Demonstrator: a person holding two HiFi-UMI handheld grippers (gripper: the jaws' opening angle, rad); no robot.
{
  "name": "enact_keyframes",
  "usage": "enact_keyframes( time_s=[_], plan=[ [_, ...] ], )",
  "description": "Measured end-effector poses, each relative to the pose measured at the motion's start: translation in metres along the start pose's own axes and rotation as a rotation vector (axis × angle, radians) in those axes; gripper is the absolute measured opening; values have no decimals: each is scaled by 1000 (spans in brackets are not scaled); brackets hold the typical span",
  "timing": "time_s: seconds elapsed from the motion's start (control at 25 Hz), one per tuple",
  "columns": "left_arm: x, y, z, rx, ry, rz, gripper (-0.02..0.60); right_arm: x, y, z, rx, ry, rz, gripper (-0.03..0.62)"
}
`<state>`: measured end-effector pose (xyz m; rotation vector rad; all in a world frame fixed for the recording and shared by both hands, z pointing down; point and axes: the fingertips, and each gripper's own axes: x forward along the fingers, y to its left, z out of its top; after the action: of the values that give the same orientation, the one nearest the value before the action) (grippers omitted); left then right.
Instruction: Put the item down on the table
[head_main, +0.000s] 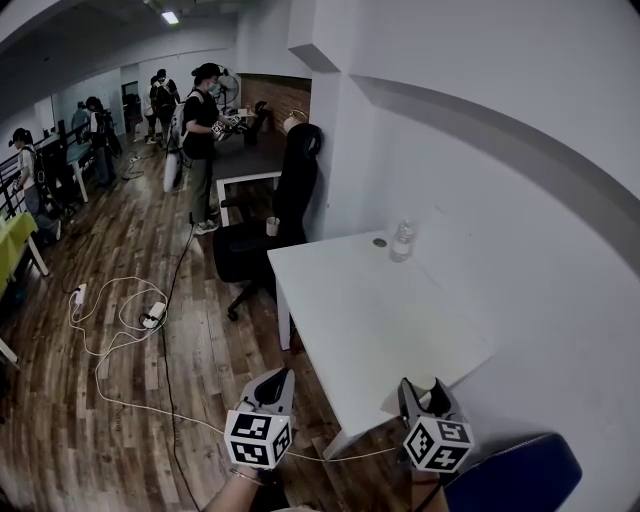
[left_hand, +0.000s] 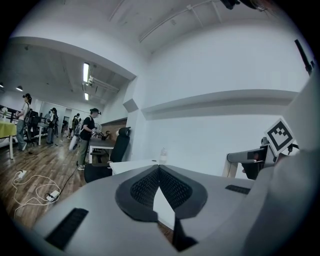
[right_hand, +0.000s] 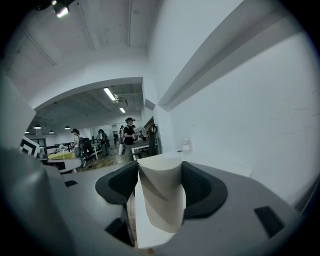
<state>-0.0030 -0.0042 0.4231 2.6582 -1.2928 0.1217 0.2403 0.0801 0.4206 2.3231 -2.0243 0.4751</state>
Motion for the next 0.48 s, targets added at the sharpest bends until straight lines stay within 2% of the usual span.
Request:
enact_keyframes(
  time_s=[0.48],
  plan=[
    [74,25,19,6,-24,-103,17,48,-1,22,-12,-31,-85,293]
  ],
)
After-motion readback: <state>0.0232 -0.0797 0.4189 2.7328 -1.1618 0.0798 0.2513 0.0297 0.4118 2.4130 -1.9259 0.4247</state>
